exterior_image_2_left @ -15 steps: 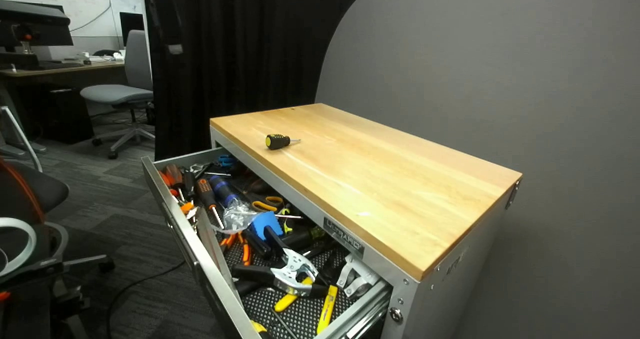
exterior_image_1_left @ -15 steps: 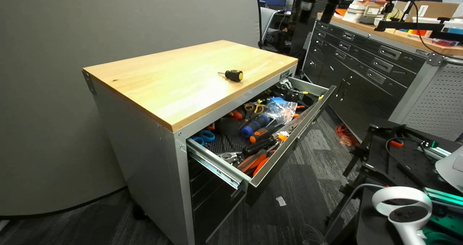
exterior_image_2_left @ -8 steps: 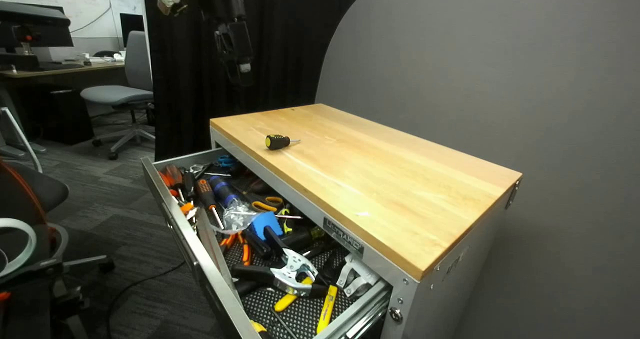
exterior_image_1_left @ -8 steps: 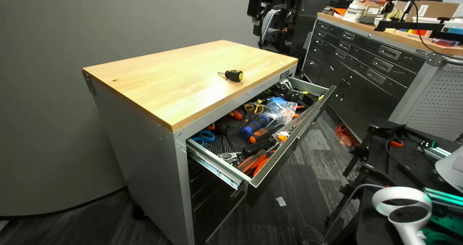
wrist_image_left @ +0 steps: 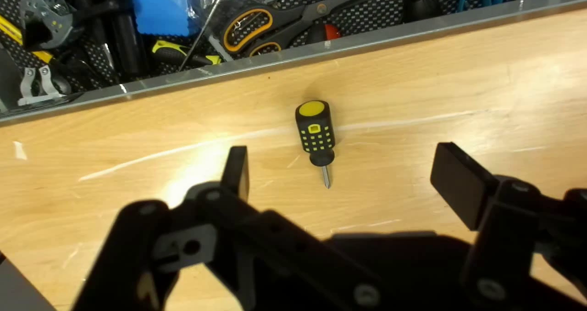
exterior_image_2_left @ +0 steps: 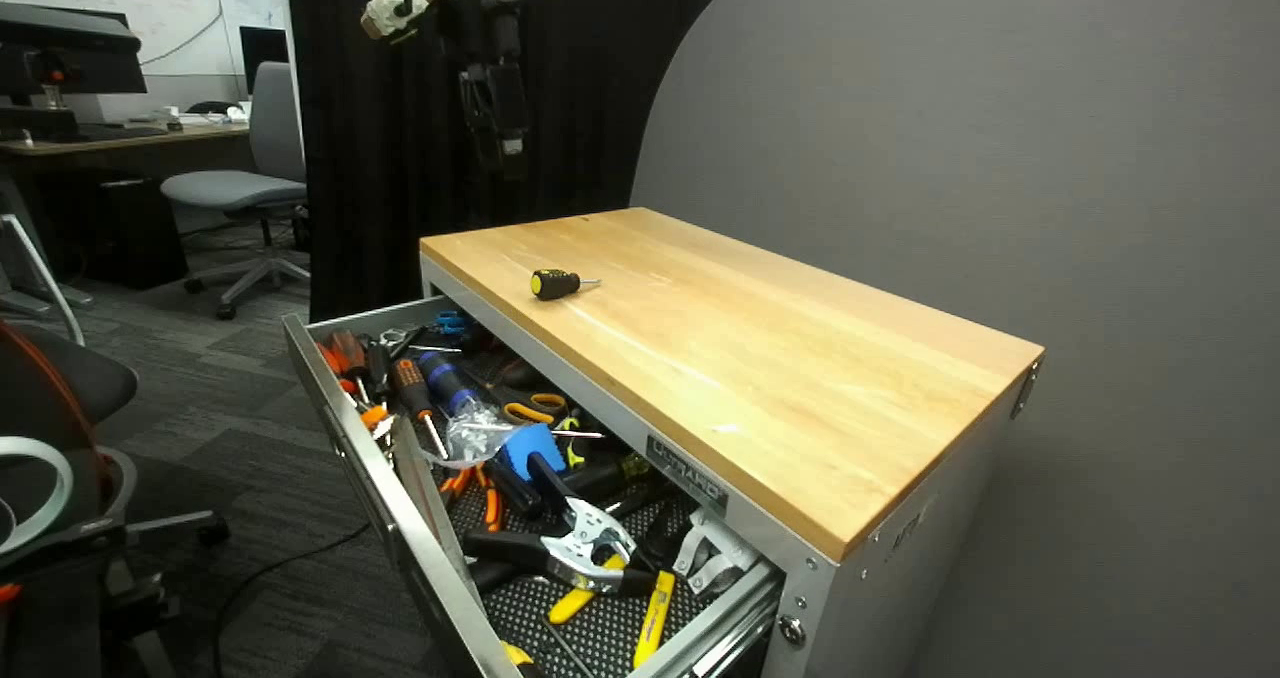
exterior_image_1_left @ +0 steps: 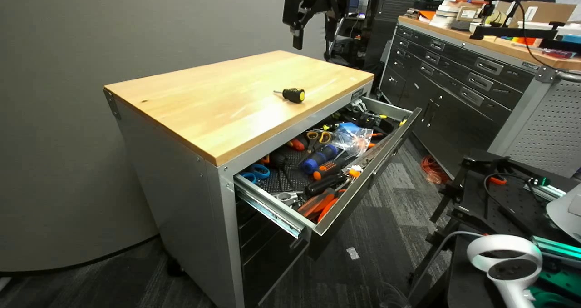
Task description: Put the screwdriver in the drawer and close it
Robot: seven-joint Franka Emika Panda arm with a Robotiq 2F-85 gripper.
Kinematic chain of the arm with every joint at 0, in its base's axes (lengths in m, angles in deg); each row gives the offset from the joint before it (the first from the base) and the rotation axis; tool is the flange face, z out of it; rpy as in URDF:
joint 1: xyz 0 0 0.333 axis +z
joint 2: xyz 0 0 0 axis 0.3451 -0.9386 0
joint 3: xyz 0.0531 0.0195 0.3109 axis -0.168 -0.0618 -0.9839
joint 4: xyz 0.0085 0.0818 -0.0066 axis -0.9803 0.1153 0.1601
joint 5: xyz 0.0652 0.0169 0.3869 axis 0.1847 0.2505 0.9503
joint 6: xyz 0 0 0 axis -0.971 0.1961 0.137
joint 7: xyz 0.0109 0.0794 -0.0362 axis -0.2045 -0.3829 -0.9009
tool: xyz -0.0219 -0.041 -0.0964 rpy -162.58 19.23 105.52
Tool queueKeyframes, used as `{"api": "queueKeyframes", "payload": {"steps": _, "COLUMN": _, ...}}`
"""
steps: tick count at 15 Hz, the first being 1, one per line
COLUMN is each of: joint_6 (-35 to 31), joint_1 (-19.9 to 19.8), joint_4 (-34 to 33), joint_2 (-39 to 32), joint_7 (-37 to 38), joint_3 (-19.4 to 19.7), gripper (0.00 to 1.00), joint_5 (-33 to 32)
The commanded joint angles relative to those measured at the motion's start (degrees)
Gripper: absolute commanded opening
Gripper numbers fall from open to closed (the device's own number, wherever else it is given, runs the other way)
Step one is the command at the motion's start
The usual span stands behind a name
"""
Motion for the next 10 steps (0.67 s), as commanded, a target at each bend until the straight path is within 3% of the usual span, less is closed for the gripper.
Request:
{"api": "queueKeyframes", "payload": {"steps": 1, "joint_6": 0.38, "joint_1": 2.16, "joint_4": -0.72, "joint_2": -0.35, "joint_7": -0.12, "joint_3": 2.16, "gripper": 1.00, "joint_5": 0.67}}
{"api": "queueKeyframes", "payload": {"steps": 4, "joint_6": 0.71, "joint_1": 2.30, "joint_4": -1.43, "joint_2": -0.80, "joint_7": 0.01, "joint_3": 2.30, "gripper": 1.00, "joint_5": 0.80}}
{"api": "queueKeyframes", "payload": {"steps": 10, "joint_6": -6.53, "joint_1": 3.85, "joint_4": -0.93, "joint_2": -5.20, "joint_7": 2.99, "joint_3": 3.66, "gripper": 1.00, "joint_5": 0.25}}
